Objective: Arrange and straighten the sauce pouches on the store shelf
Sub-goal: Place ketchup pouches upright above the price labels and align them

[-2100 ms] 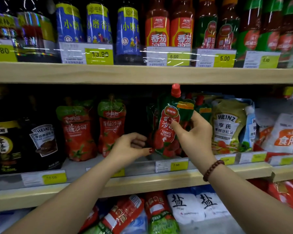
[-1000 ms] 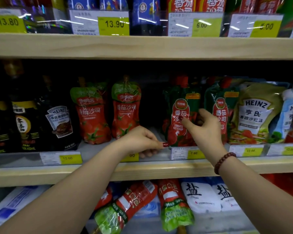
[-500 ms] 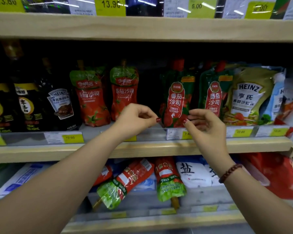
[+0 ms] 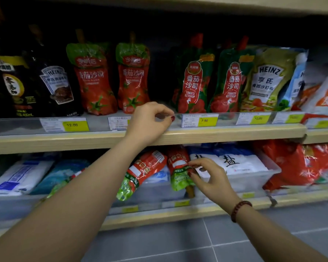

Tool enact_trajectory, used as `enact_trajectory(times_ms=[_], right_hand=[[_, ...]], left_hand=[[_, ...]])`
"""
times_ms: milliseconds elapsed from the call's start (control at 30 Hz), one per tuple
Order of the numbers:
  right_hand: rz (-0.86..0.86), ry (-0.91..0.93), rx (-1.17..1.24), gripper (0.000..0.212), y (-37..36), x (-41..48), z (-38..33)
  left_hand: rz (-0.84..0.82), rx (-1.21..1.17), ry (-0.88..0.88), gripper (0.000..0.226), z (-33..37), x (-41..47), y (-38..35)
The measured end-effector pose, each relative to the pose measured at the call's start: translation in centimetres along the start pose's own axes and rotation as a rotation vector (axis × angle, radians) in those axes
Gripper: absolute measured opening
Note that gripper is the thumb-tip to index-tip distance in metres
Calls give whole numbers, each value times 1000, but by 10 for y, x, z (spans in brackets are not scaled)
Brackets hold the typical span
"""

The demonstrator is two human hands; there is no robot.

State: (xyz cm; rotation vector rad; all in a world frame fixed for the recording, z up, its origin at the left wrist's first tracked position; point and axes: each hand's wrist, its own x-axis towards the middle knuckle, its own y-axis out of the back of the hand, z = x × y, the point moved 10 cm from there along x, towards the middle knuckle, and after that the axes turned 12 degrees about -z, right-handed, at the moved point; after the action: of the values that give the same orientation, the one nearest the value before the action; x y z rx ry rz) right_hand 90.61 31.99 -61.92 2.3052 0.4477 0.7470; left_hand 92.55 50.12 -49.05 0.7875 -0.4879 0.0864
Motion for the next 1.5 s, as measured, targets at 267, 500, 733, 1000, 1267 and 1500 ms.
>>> enact_trajectory(times_ms=[267, 500, 733, 1000, 1267, 1500], right_hand=[[-176, 11, -261, 52, -20, -16, 6], [-263, 124, -443, 41, -39, -13, -2], [-111, 246, -495, 35, -30, -6, -22], [104, 327, -445, 20, 14, 3, -67], [101, 13, -7, 6, 73, 52, -86], [56, -100, 415, 4, 100, 88, -111]], left_hand=[[88, 45, -19, 16, 5, -6, 0], [105, 82, -72, 17, 9, -8, -1], [87, 69, -97, 18, 8, -8, 0], [-138, -9, -39, 21, 10, -1, 3], [-108, -353, -2, 16, 3, -4, 24], [-148, -525, -10, 19, 2, -16, 36]])
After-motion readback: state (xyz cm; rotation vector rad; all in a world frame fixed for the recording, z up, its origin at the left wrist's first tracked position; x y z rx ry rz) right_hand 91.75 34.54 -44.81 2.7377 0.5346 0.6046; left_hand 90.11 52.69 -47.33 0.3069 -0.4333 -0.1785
